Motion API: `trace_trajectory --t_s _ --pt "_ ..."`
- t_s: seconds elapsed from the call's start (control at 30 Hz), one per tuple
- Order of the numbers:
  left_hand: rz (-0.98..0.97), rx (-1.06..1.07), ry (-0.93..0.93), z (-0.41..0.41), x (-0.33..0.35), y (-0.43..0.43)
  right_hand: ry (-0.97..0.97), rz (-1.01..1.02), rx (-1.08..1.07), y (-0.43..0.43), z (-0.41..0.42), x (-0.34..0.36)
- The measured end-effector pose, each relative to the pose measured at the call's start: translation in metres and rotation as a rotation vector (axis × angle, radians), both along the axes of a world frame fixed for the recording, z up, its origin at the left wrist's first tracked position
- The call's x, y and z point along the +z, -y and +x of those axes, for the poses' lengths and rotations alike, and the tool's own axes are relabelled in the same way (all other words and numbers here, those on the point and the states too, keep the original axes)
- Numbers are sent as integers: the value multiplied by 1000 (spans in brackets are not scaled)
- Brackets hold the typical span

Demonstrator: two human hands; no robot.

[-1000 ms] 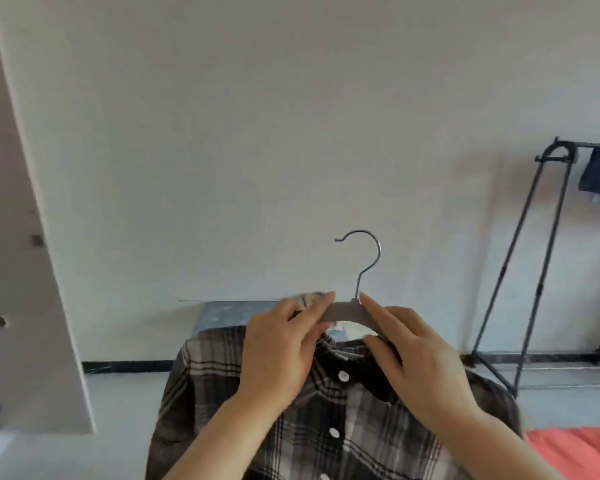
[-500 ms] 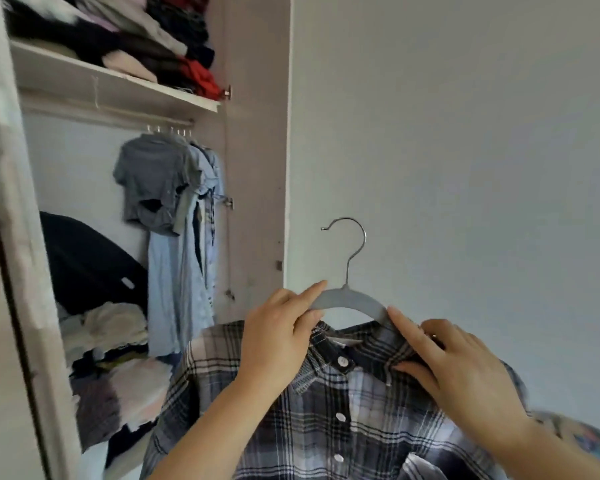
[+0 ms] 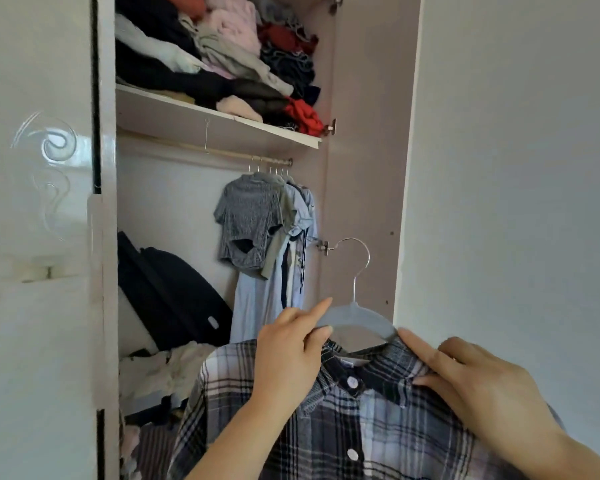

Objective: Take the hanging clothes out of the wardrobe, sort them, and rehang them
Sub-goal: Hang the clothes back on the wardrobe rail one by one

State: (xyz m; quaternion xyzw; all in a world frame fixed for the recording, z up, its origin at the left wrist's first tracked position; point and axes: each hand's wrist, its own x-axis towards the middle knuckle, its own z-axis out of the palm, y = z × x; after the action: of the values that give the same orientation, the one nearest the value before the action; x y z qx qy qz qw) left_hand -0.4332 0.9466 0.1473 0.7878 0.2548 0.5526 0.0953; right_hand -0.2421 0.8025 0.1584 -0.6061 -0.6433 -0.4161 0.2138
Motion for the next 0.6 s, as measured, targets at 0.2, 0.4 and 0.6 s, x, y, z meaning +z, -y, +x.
trace_trajectory --t_s 0.2,0.4,0.6 --pt "-46 107 54 9 15 -107 -22 -21 97 -117 11 21" --pt "-25 271 63 16 22 -219 -56 -5 209 -247 28 33" --pt "-23 421 -16 32 42 -343 -25 25 214 -386 57 64"
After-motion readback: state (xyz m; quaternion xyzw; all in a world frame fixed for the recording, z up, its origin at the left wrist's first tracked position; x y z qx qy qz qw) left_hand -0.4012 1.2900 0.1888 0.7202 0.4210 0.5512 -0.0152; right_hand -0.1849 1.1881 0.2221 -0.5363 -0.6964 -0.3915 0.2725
